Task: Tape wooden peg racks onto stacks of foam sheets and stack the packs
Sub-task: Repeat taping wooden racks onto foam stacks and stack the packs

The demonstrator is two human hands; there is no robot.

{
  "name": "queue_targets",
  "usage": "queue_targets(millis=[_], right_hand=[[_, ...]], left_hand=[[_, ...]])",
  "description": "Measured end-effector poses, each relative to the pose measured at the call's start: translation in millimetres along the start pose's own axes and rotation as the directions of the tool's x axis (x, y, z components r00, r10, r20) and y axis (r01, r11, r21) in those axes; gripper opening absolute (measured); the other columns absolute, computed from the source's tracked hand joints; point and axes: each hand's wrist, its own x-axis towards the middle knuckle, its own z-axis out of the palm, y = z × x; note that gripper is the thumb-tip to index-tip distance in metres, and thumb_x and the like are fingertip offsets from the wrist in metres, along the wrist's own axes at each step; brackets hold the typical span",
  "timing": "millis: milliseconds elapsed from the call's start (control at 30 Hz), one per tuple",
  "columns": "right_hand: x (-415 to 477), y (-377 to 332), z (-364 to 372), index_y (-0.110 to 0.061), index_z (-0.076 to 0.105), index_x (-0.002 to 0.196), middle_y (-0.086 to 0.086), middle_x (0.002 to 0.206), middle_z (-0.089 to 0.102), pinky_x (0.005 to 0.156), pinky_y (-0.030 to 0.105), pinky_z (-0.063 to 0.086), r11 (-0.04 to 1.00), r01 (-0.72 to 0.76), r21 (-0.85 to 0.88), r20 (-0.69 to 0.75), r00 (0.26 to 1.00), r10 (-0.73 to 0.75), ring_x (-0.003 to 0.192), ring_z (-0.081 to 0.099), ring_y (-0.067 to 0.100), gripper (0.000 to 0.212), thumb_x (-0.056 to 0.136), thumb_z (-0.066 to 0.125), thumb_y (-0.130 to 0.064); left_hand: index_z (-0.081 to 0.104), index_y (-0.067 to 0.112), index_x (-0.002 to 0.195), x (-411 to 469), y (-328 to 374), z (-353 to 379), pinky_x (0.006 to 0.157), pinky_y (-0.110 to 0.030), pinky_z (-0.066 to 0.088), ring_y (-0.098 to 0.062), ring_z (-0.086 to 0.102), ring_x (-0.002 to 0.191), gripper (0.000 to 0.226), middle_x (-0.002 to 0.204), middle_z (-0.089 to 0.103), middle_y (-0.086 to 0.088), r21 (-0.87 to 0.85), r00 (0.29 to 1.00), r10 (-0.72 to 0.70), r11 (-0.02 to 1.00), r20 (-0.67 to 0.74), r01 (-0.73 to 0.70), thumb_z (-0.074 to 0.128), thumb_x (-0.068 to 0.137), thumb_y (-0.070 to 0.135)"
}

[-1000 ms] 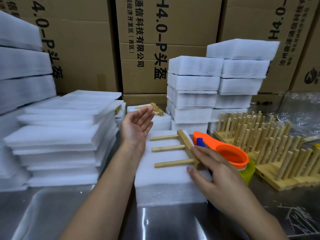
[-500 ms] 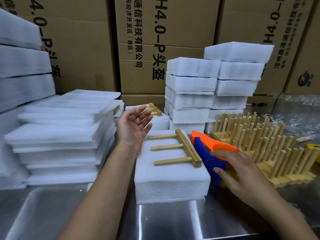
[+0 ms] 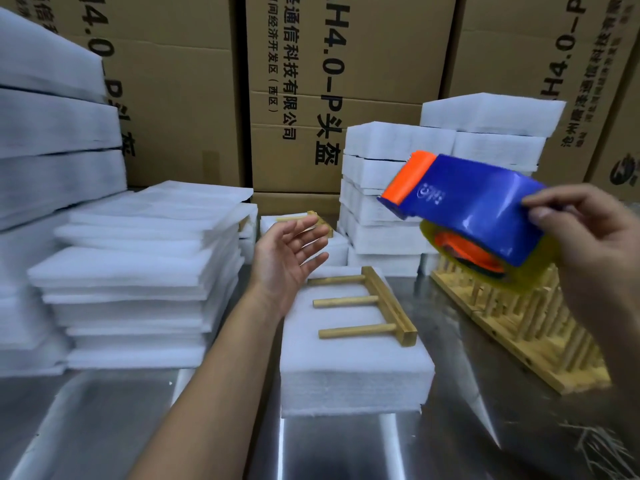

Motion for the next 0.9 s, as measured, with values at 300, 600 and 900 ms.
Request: queue_targets(millis=[300,600,900], right_hand=[[16,17,34,-0.025,0.067,0.067,-0.006,0.07,0.062,0.053,0.016,0.049,0.806,-0.493,0.328,0.348,0.856,0.382,0.06,0.058,0.008,0.007,0.071,0.062,-0.028],[23,30,38,-0.026,0.066,0.073,-0.002,0.083,0.066,0.058,0.02,0.053,0.771,-0.529,0.353,0.419,0.827,0.376,0.068,0.062,0.011,0.008,0.076,0.059,-0.028],[20,40,31,-0.029,0.051,0.099,-0.001,0.096,0.07,0.066,0.028,0.058,0.862,-0.446,0.241,0.537,0.801,0.265,0.078,0.068,0.02,0.067,0.044,0.088,-0.031]], left_hand=[[0.066,0.003,0.094,-6,-3,12,0.058,-0.025,0.057,-0.022,0.072,0.071,0.048,0.082,0.073,-0.018,0.118,0.988,-0.153,0.982,0.025,0.149,0.041,0.094,0.044],[0.067,0.005,0.095,-11,9,14,0.044,-0.017,0.052,-0.013,0.07,0.061,0.043,0.073,0.072,-0.009,0.051,0.978,-0.208,0.977,-0.035,0.209,0.06,0.084,0.046],[0.065,0.005,0.09,-17,12,15,0.043,-0.016,0.051,-0.013,0.067,0.052,0.02,0.069,0.071,-0.011,0.061,0.979,-0.203,0.977,-0.018,0.204,0.054,0.092,0.022]])
